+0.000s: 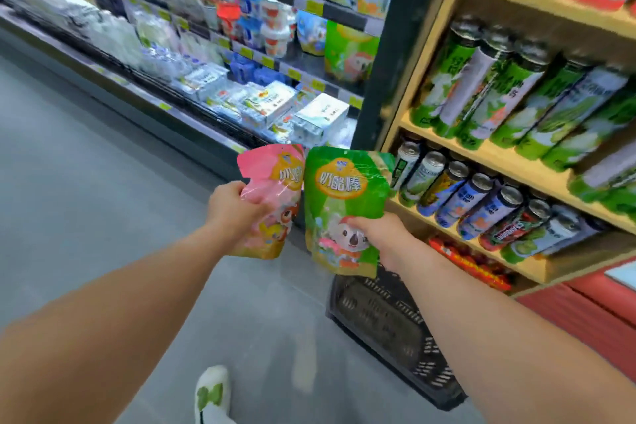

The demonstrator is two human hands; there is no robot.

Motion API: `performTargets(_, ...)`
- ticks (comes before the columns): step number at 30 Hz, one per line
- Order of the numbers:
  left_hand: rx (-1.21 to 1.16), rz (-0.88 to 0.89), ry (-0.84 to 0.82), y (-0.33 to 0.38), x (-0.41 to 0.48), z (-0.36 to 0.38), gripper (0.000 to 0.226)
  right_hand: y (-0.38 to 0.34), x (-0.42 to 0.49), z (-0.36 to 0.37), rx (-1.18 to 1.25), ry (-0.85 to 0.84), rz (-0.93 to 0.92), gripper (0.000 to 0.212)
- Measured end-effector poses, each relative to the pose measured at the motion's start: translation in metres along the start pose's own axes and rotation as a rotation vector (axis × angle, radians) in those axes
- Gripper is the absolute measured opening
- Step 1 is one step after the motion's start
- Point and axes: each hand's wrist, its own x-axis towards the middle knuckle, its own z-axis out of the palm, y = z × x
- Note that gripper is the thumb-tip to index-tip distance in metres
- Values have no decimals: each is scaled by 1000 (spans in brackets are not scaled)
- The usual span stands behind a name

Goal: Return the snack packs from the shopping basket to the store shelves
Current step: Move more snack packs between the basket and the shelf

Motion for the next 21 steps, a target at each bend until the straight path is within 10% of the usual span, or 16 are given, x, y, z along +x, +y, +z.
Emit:
performTargets(8, 180, 199, -14, -4, 131, -109, 14, -84, 42, 144, 113, 95, -63, 12)
performTargets(21, 281, 310, -147, 68, 324, -76, 42, -179, 204, 149, 236, 239, 31, 17)
